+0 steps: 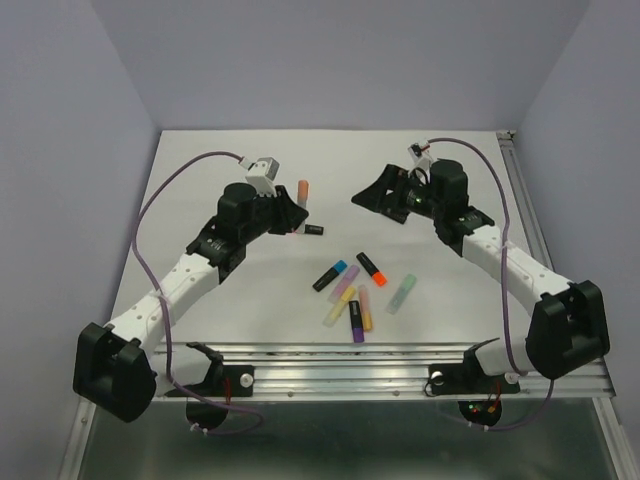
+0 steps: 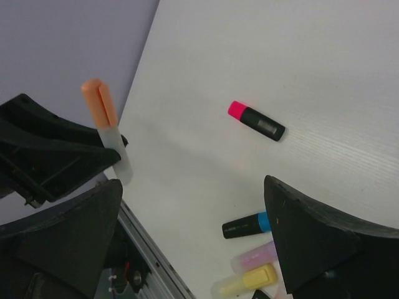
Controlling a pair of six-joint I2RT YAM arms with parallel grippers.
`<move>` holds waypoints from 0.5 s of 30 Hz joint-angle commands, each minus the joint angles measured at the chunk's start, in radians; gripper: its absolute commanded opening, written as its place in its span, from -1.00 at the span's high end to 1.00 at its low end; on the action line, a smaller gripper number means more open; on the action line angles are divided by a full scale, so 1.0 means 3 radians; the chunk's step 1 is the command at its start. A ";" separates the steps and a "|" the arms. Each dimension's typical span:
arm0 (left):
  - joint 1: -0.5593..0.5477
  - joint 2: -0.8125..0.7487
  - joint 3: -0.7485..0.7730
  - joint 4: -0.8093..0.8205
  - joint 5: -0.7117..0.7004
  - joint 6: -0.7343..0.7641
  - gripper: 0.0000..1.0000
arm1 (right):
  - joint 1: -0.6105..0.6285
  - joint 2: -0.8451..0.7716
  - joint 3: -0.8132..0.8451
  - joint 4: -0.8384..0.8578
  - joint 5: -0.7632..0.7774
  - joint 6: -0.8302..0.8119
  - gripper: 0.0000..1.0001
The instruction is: Open the pen caps
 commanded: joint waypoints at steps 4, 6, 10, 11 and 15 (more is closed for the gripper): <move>-0.0237 0.0124 0.0076 0.0237 0.0100 0.0093 1.00 | 0.0374 0.0263 0.0593 0.0341 0.0792 0.0287 -0.99; -0.0304 0.0180 0.0116 0.0232 0.0028 0.0068 1.00 | 0.0466 0.0370 0.0726 0.0290 0.0905 0.0318 -0.95; -0.0365 0.0262 0.0198 0.0207 -0.0059 0.0042 1.00 | 0.0620 0.0478 0.0854 0.0279 0.1105 0.0312 -0.87; -0.0381 0.0308 0.0224 0.0197 -0.0090 0.0047 1.00 | 0.0666 0.0539 0.0879 0.0264 0.1135 0.0307 -0.86; -0.0411 0.0400 0.0321 0.0135 -0.0228 0.0042 1.00 | 0.0753 0.0682 0.1042 0.0203 0.1156 0.0297 -0.75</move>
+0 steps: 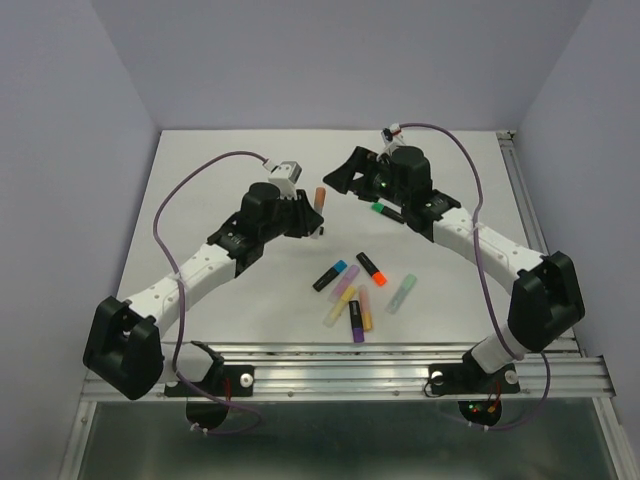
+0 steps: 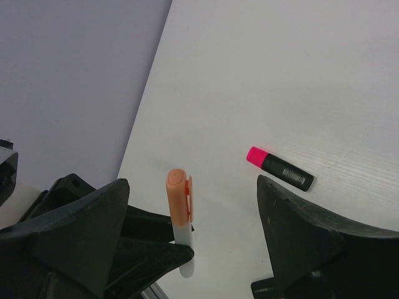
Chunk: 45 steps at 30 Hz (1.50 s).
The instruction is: Open the pen caps
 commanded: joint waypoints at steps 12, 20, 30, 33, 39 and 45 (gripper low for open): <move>-0.0072 0.0185 0.0351 0.0103 -0.0097 0.0023 1.00 | 0.0222 0.0420 0.0455 0.0069 -0.0012 0.0069 -0.33; -0.0087 0.0257 0.0387 0.0108 -0.0061 0.0008 1.00 | 0.0238 0.0471 0.0455 0.0064 -0.0027 0.0084 0.34; -0.0092 0.0339 0.0479 0.0093 -0.0153 0.0064 1.00 | 0.0238 0.0471 0.0552 -0.0238 0.0146 0.0191 0.99; -0.0118 0.0395 0.0510 0.0032 -0.0214 0.0049 1.00 | 0.0238 0.0497 0.0664 -0.0335 0.0559 0.0181 0.99; -0.0261 0.0262 0.0148 -0.0147 -0.0373 -0.0135 1.00 | 0.0013 0.0890 0.1318 -0.0642 0.1144 0.0166 0.99; -0.0358 0.0089 -0.0293 -0.0244 -0.0332 -0.0360 1.00 | -0.0222 0.1182 0.1810 -0.0744 0.1291 0.0109 0.99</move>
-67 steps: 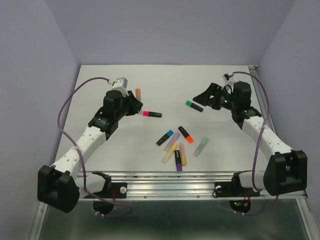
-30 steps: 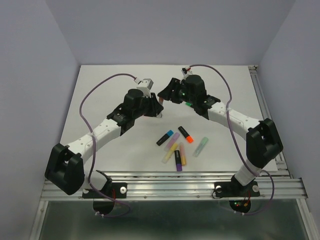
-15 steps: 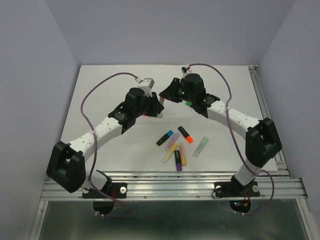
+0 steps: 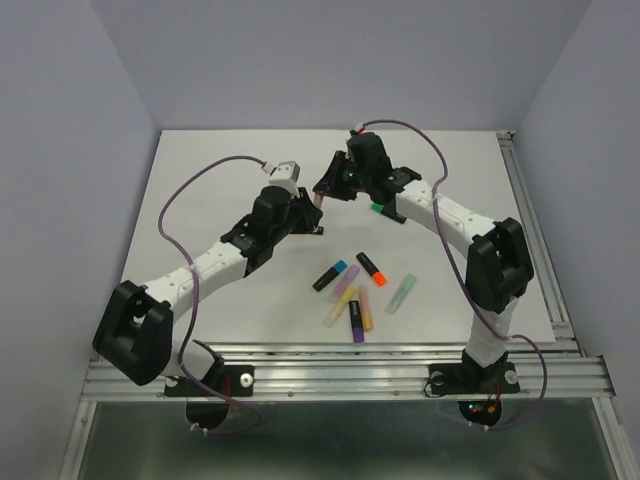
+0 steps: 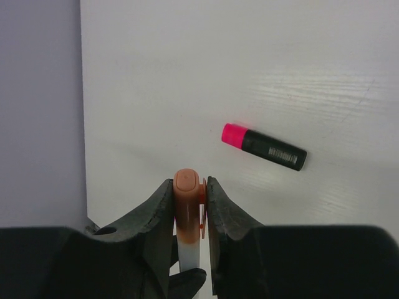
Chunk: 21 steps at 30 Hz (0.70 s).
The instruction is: Open the pen caps
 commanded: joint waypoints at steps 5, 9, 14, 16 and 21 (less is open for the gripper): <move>-0.0321 -0.0463 -0.0448 -0.0625 0.0323 -0.0231 1.00 | -0.0565 0.0210 0.0652 0.0400 0.0907 -0.0046 0.99; -0.0331 -0.0535 -0.0422 -0.0731 0.0353 -0.0252 1.00 | -0.0673 0.0199 0.0662 0.0416 0.1019 -0.0081 0.99; -0.0331 -0.0525 -0.0336 -0.0870 -0.0085 -0.0318 1.00 | -0.0908 0.0230 0.0648 0.0344 0.0846 -0.0132 0.99; -0.0290 -0.0444 -0.0091 -0.1053 -0.0483 -0.0298 1.00 | -0.0974 0.0133 0.0351 0.0421 0.0677 -0.0260 0.99; 0.0271 0.0078 0.0482 -0.1208 -0.0797 -0.0140 1.00 | -0.1444 -0.0056 -0.0227 0.0472 0.0320 -0.0444 0.99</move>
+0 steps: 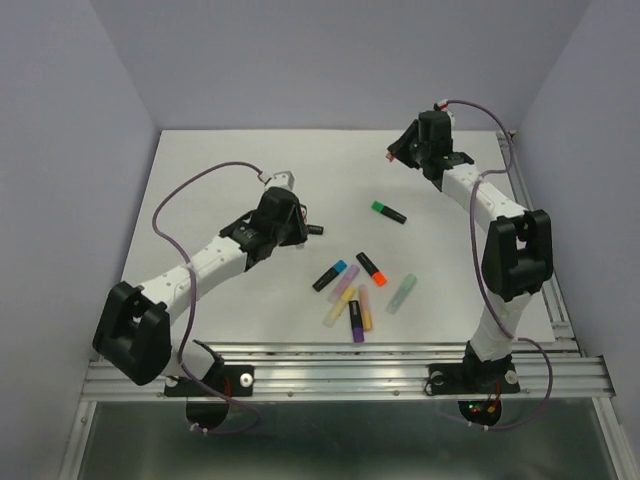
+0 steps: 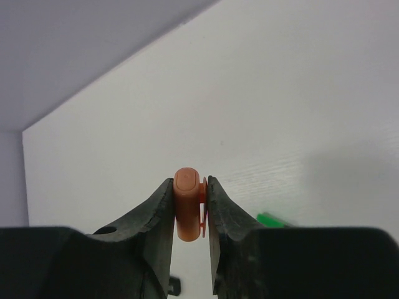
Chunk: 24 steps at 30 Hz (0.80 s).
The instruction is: Open the pen caps
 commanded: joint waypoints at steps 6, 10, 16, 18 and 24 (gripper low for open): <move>0.1259 0.1003 0.1225 0.0064 -0.0382 0.0457 1.00 | -0.0740 -0.0300 -0.0912 0.0126 -0.0293 -0.0457 0.99; 0.1566 0.1479 0.1735 0.0003 -0.0260 0.0498 1.00 | -0.0923 -0.0316 -0.1087 0.0116 -0.0103 -0.0462 0.92; 0.1755 0.1981 0.2069 -0.0109 -0.0295 0.0595 1.00 | -0.1098 -0.0127 -0.1092 0.0039 -0.0056 -0.0534 0.88; 0.1786 0.2093 0.2146 -0.0114 -0.0331 0.0667 1.00 | -0.1113 -0.0076 -0.1051 0.0085 -0.0061 -0.0595 0.88; 0.1990 0.2517 0.2626 -0.0176 -0.0198 0.0790 1.00 | -0.1129 0.0353 -0.0484 0.0013 -0.0076 -0.0702 0.88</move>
